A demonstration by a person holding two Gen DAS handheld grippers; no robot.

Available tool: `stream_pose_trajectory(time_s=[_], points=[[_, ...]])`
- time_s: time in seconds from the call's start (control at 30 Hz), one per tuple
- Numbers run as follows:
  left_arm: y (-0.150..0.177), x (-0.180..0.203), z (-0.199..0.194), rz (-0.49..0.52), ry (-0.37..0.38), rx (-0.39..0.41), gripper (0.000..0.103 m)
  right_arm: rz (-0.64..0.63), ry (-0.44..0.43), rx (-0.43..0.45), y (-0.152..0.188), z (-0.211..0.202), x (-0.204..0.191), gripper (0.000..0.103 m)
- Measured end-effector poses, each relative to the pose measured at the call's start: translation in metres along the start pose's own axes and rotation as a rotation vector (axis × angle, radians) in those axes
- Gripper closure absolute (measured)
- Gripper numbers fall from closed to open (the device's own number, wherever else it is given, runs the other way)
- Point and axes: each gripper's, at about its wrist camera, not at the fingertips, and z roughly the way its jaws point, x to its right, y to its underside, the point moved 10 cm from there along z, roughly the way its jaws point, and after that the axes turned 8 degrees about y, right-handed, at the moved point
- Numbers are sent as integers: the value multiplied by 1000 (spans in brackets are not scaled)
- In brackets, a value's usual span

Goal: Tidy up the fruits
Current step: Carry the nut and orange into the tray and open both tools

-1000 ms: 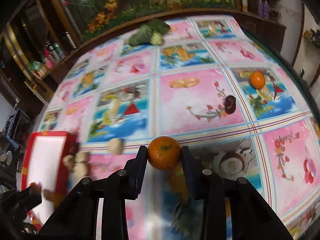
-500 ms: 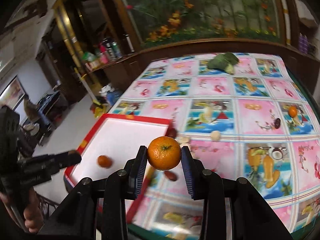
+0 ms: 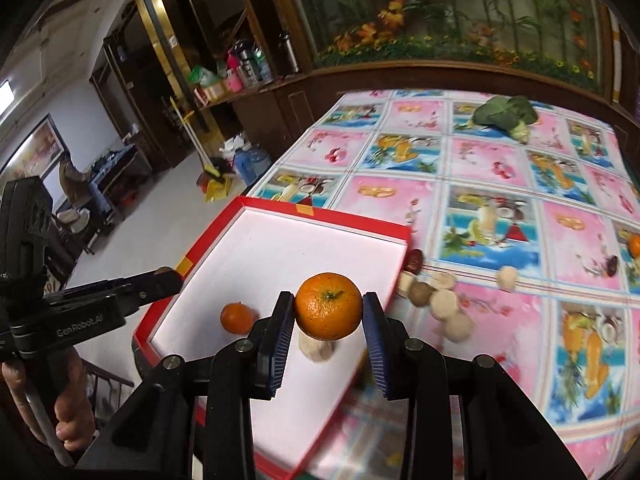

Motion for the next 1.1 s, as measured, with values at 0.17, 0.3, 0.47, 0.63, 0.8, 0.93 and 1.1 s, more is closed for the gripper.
stream_pose_trajectory(time_s=[0.17, 0.3, 0.47, 0.63, 0.8, 0.93, 1.1], points=[[-17, -18, 44, -2, -26, -45, 78, -19, 23, -49, -7, 47, -3, 68], [-26, -22, 72, 6, -31, -77, 78, -22, 47, -89, -7, 79, -1, 68], [-30, -26, 99, 37, -68, -106, 78, -47, 68, -115, -2, 97, -1, 68], [-27, -27, 114, 44, -84, -108, 77, -88, 82, -107, 2, 101, -5, 67], [-26, -28, 115, 21, -71, -99, 63, -37, 18, -132, 5, 105, -3, 64], [-26, -24, 94, 16, -62, -61, 51, 33, -52, -105, -6, 80, 5, 59], [-18, 12, 59, 65, -22, -10, 46, 123, -55, -11, -14, 21, 40, 47]])
